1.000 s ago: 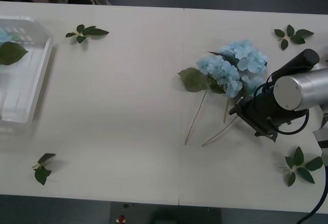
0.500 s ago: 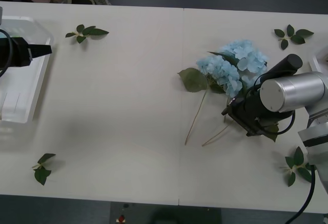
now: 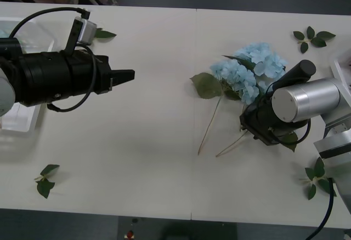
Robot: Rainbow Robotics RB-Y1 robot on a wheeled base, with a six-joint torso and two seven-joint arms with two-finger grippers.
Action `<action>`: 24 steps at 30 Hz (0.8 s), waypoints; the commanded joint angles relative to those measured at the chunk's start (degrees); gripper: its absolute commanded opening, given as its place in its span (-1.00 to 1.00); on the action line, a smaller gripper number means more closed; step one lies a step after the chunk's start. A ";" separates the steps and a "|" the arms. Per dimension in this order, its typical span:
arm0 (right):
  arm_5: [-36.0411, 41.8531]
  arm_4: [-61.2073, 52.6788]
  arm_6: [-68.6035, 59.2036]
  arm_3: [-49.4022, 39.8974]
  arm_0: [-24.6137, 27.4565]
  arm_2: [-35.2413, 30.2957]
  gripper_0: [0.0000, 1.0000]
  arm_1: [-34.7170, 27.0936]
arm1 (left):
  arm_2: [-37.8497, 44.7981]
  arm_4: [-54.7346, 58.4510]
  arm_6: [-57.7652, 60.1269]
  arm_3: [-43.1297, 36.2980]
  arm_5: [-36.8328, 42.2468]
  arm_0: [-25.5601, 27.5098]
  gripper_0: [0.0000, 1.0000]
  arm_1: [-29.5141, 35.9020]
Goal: Put the red flowers into the right box and the blue flowers into the left box
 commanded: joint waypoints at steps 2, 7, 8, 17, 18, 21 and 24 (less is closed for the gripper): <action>0.04 0.53 -1.76 -0.77 -1.13 -0.07 -1.00 -0.17 | -1.76 1.47 -3.24 -7.48 -4.18 2.60 1.00 3.85; 0.13 0.62 -1.41 -0.86 -1.30 -0.07 -1.00 -0.26 | -5.36 2.70 -3.77 -11.26 -7.60 2.60 1.00 6.22; 0.22 0.53 -1.32 -0.86 -1.30 -0.07 -1.00 -0.35 | -5.98 2.97 -4.04 -12.23 -8.04 2.60 1.00 6.75; 7.60 -0.79 -1.15 -10.18 -1.57 -2.00 -1.00 -3.16 | -8.96 3.41 -5.88 -16.36 -8.04 2.60 1.00 9.65; 8.57 -0.88 -1.15 -11.06 -1.57 -2.35 -1.00 -3.51 | -9.05 3.58 -6.06 -16.36 -7.95 2.51 1.00 9.65; 12.26 -1.84 -0.88 -15.36 -1.57 -4.02 -1.00 -4.30 | -9.32 4.20 -6.67 -16.36 -8.04 2.60 1.00 9.65; 14.19 -4.39 -0.62 -17.65 -1.48 -6.04 -1.00 -4.57 | -9.32 4.20 -7.02 -16.36 -8.04 2.60 1.00 9.56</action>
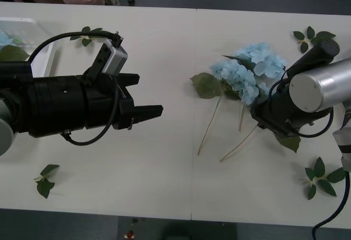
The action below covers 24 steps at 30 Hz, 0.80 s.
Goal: Put the red flowers into the right box and the blue flowers into the left box
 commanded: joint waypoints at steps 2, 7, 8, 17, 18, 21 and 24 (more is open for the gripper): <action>1.52 -3.87 -0.01 -4.70 -1.36 -3.38 -1.00 -1.35 | 0.20 0.02 -3.37 -1.68 -0.52 -0.17 1.00 0.86; 1.08 -2.91 0.26 -4.00 -1.01 -3.38 0.51 -1.35 | 0.20 0.02 -3.37 -1.68 -0.52 -0.17 1.00 0.86; 1.08 -2.99 0.17 -3.64 -1.01 -3.38 0.64 -1.35 | 0.20 0.02 -3.37 -1.68 -0.52 -0.17 1.00 0.86; -3.14 -2.11 1.05 1.98 -0.92 -0.92 0.74 -0.48 | 0.20 0.02 -3.37 -1.68 -0.52 -0.17 1.00 0.86; -4.02 -1.85 1.05 2.60 -0.92 -0.31 0.74 -0.48 | 0.20 0.02 -3.37 -1.68 -0.52 -0.17 1.00 0.86; -6.39 -1.50 1.22 4.79 -0.92 1.01 0.74 -0.56 | 0.20 0.02 -3.37 -1.68 -0.52 -0.17 1.00 0.86; -9.11 -1.06 1.57 7.08 -1.01 2.42 0.74 -0.48 | 0.20 0.02 -3.37 -1.68 -0.52 -0.17 1.00 0.86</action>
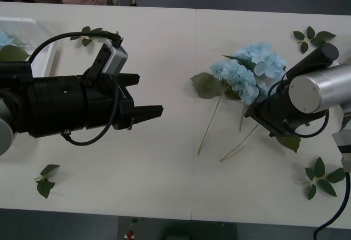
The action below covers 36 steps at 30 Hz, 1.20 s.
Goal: Put the red flowers into the right box and the blue flowers into the left box
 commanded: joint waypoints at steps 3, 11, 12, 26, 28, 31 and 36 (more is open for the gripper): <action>-4.95 1.15 1.72 3.23 -0.92 2.49 0.74 -0.11 | 0.20 -0.02 -3.17 -1.68 -0.52 -0.17 1.00 0.86; -7.94 2.65 2.07 6.22 -1.01 3.63 0.74 0.86 | 0.20 -0.02 -3.17 -1.68 -0.52 -0.17 1.00 0.86; -8.29 2.91 2.16 6.66 -1.01 3.63 0.74 1.12 | 0.20 -0.02 -3.17 -1.68 -0.52 -0.17 1.00 0.86; -9.26 5.11 2.43 7.54 -0.92 5.13 -0.68 2.00 | 0.20 -0.02 -3.17 -1.68 -0.52 -0.17 1.00 0.86; -9.61 5.37 2.43 7.98 -1.01 5.57 -1.00 2.00 | 0.20 -0.02 -3.17 -1.68 -0.52 -0.17 1.00 0.86; -11.54 5.81 2.43 8.95 -1.01 6.27 -1.00 2.00 | 0.20 -0.02 -3.17 -1.68 -0.52 -0.17 1.00 0.86; -11.72 6.60 2.51 9.21 -0.92 6.62 -1.00 2.00 | 0.20 -0.02 -3.17 -1.68 -0.52 -0.17 1.00 0.86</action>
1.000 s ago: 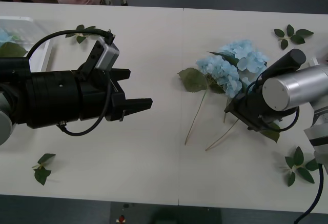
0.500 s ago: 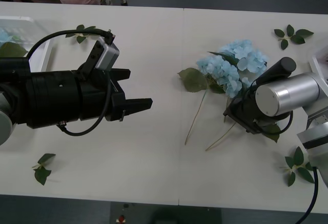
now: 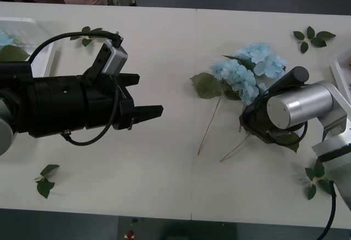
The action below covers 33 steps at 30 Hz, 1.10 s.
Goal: Put the red flowers into the right box and the blue flowers into the left box
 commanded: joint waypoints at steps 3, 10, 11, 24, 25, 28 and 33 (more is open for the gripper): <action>0.62 0.62 1.80 -1.06 -0.92 -0.06 -1.00 -0.17 | 0.20 -0.02 -3.14 -1.68 -0.52 -0.17 1.00 0.86; 6.06 -0.70 2.59 -8.17 -1.01 -2.96 -1.00 -2.19 | 0.20 -0.02 -3.14 -1.68 -0.52 -0.17 1.00 0.86; 7.47 -1.05 2.77 -10.37 -1.01 -3.40 -1.00 -2.72 | 0.20 -0.02 -3.14 -1.68 -0.52 -0.17 1.00 0.86; 20.83 -20.04 35.37 -27.86 -1.01 -22.56 -1.00 -3.16 | 0.20 -0.02 -3.14 -1.68 -0.52 -0.17 1.00 0.86; 20.83 -21.71 37.75 -27.86 -1.09 -23.88 -1.00 -2.81 | 0.20 -0.02 -3.14 -1.68 -0.52 -0.17 1.00 0.86; 20.65 -30.59 46.71 -27.16 -1.27 -29.50 -1.00 -0.88 | 0.20 -0.02 -3.14 -1.68 -0.52 -0.17 1.00 0.86; 20.65 -52.91 55.50 -19.16 -4.87 -36.18 -1.00 1.85 | 0.20 -0.02 -3.14 -1.68 -0.52 -0.17 1.00 0.86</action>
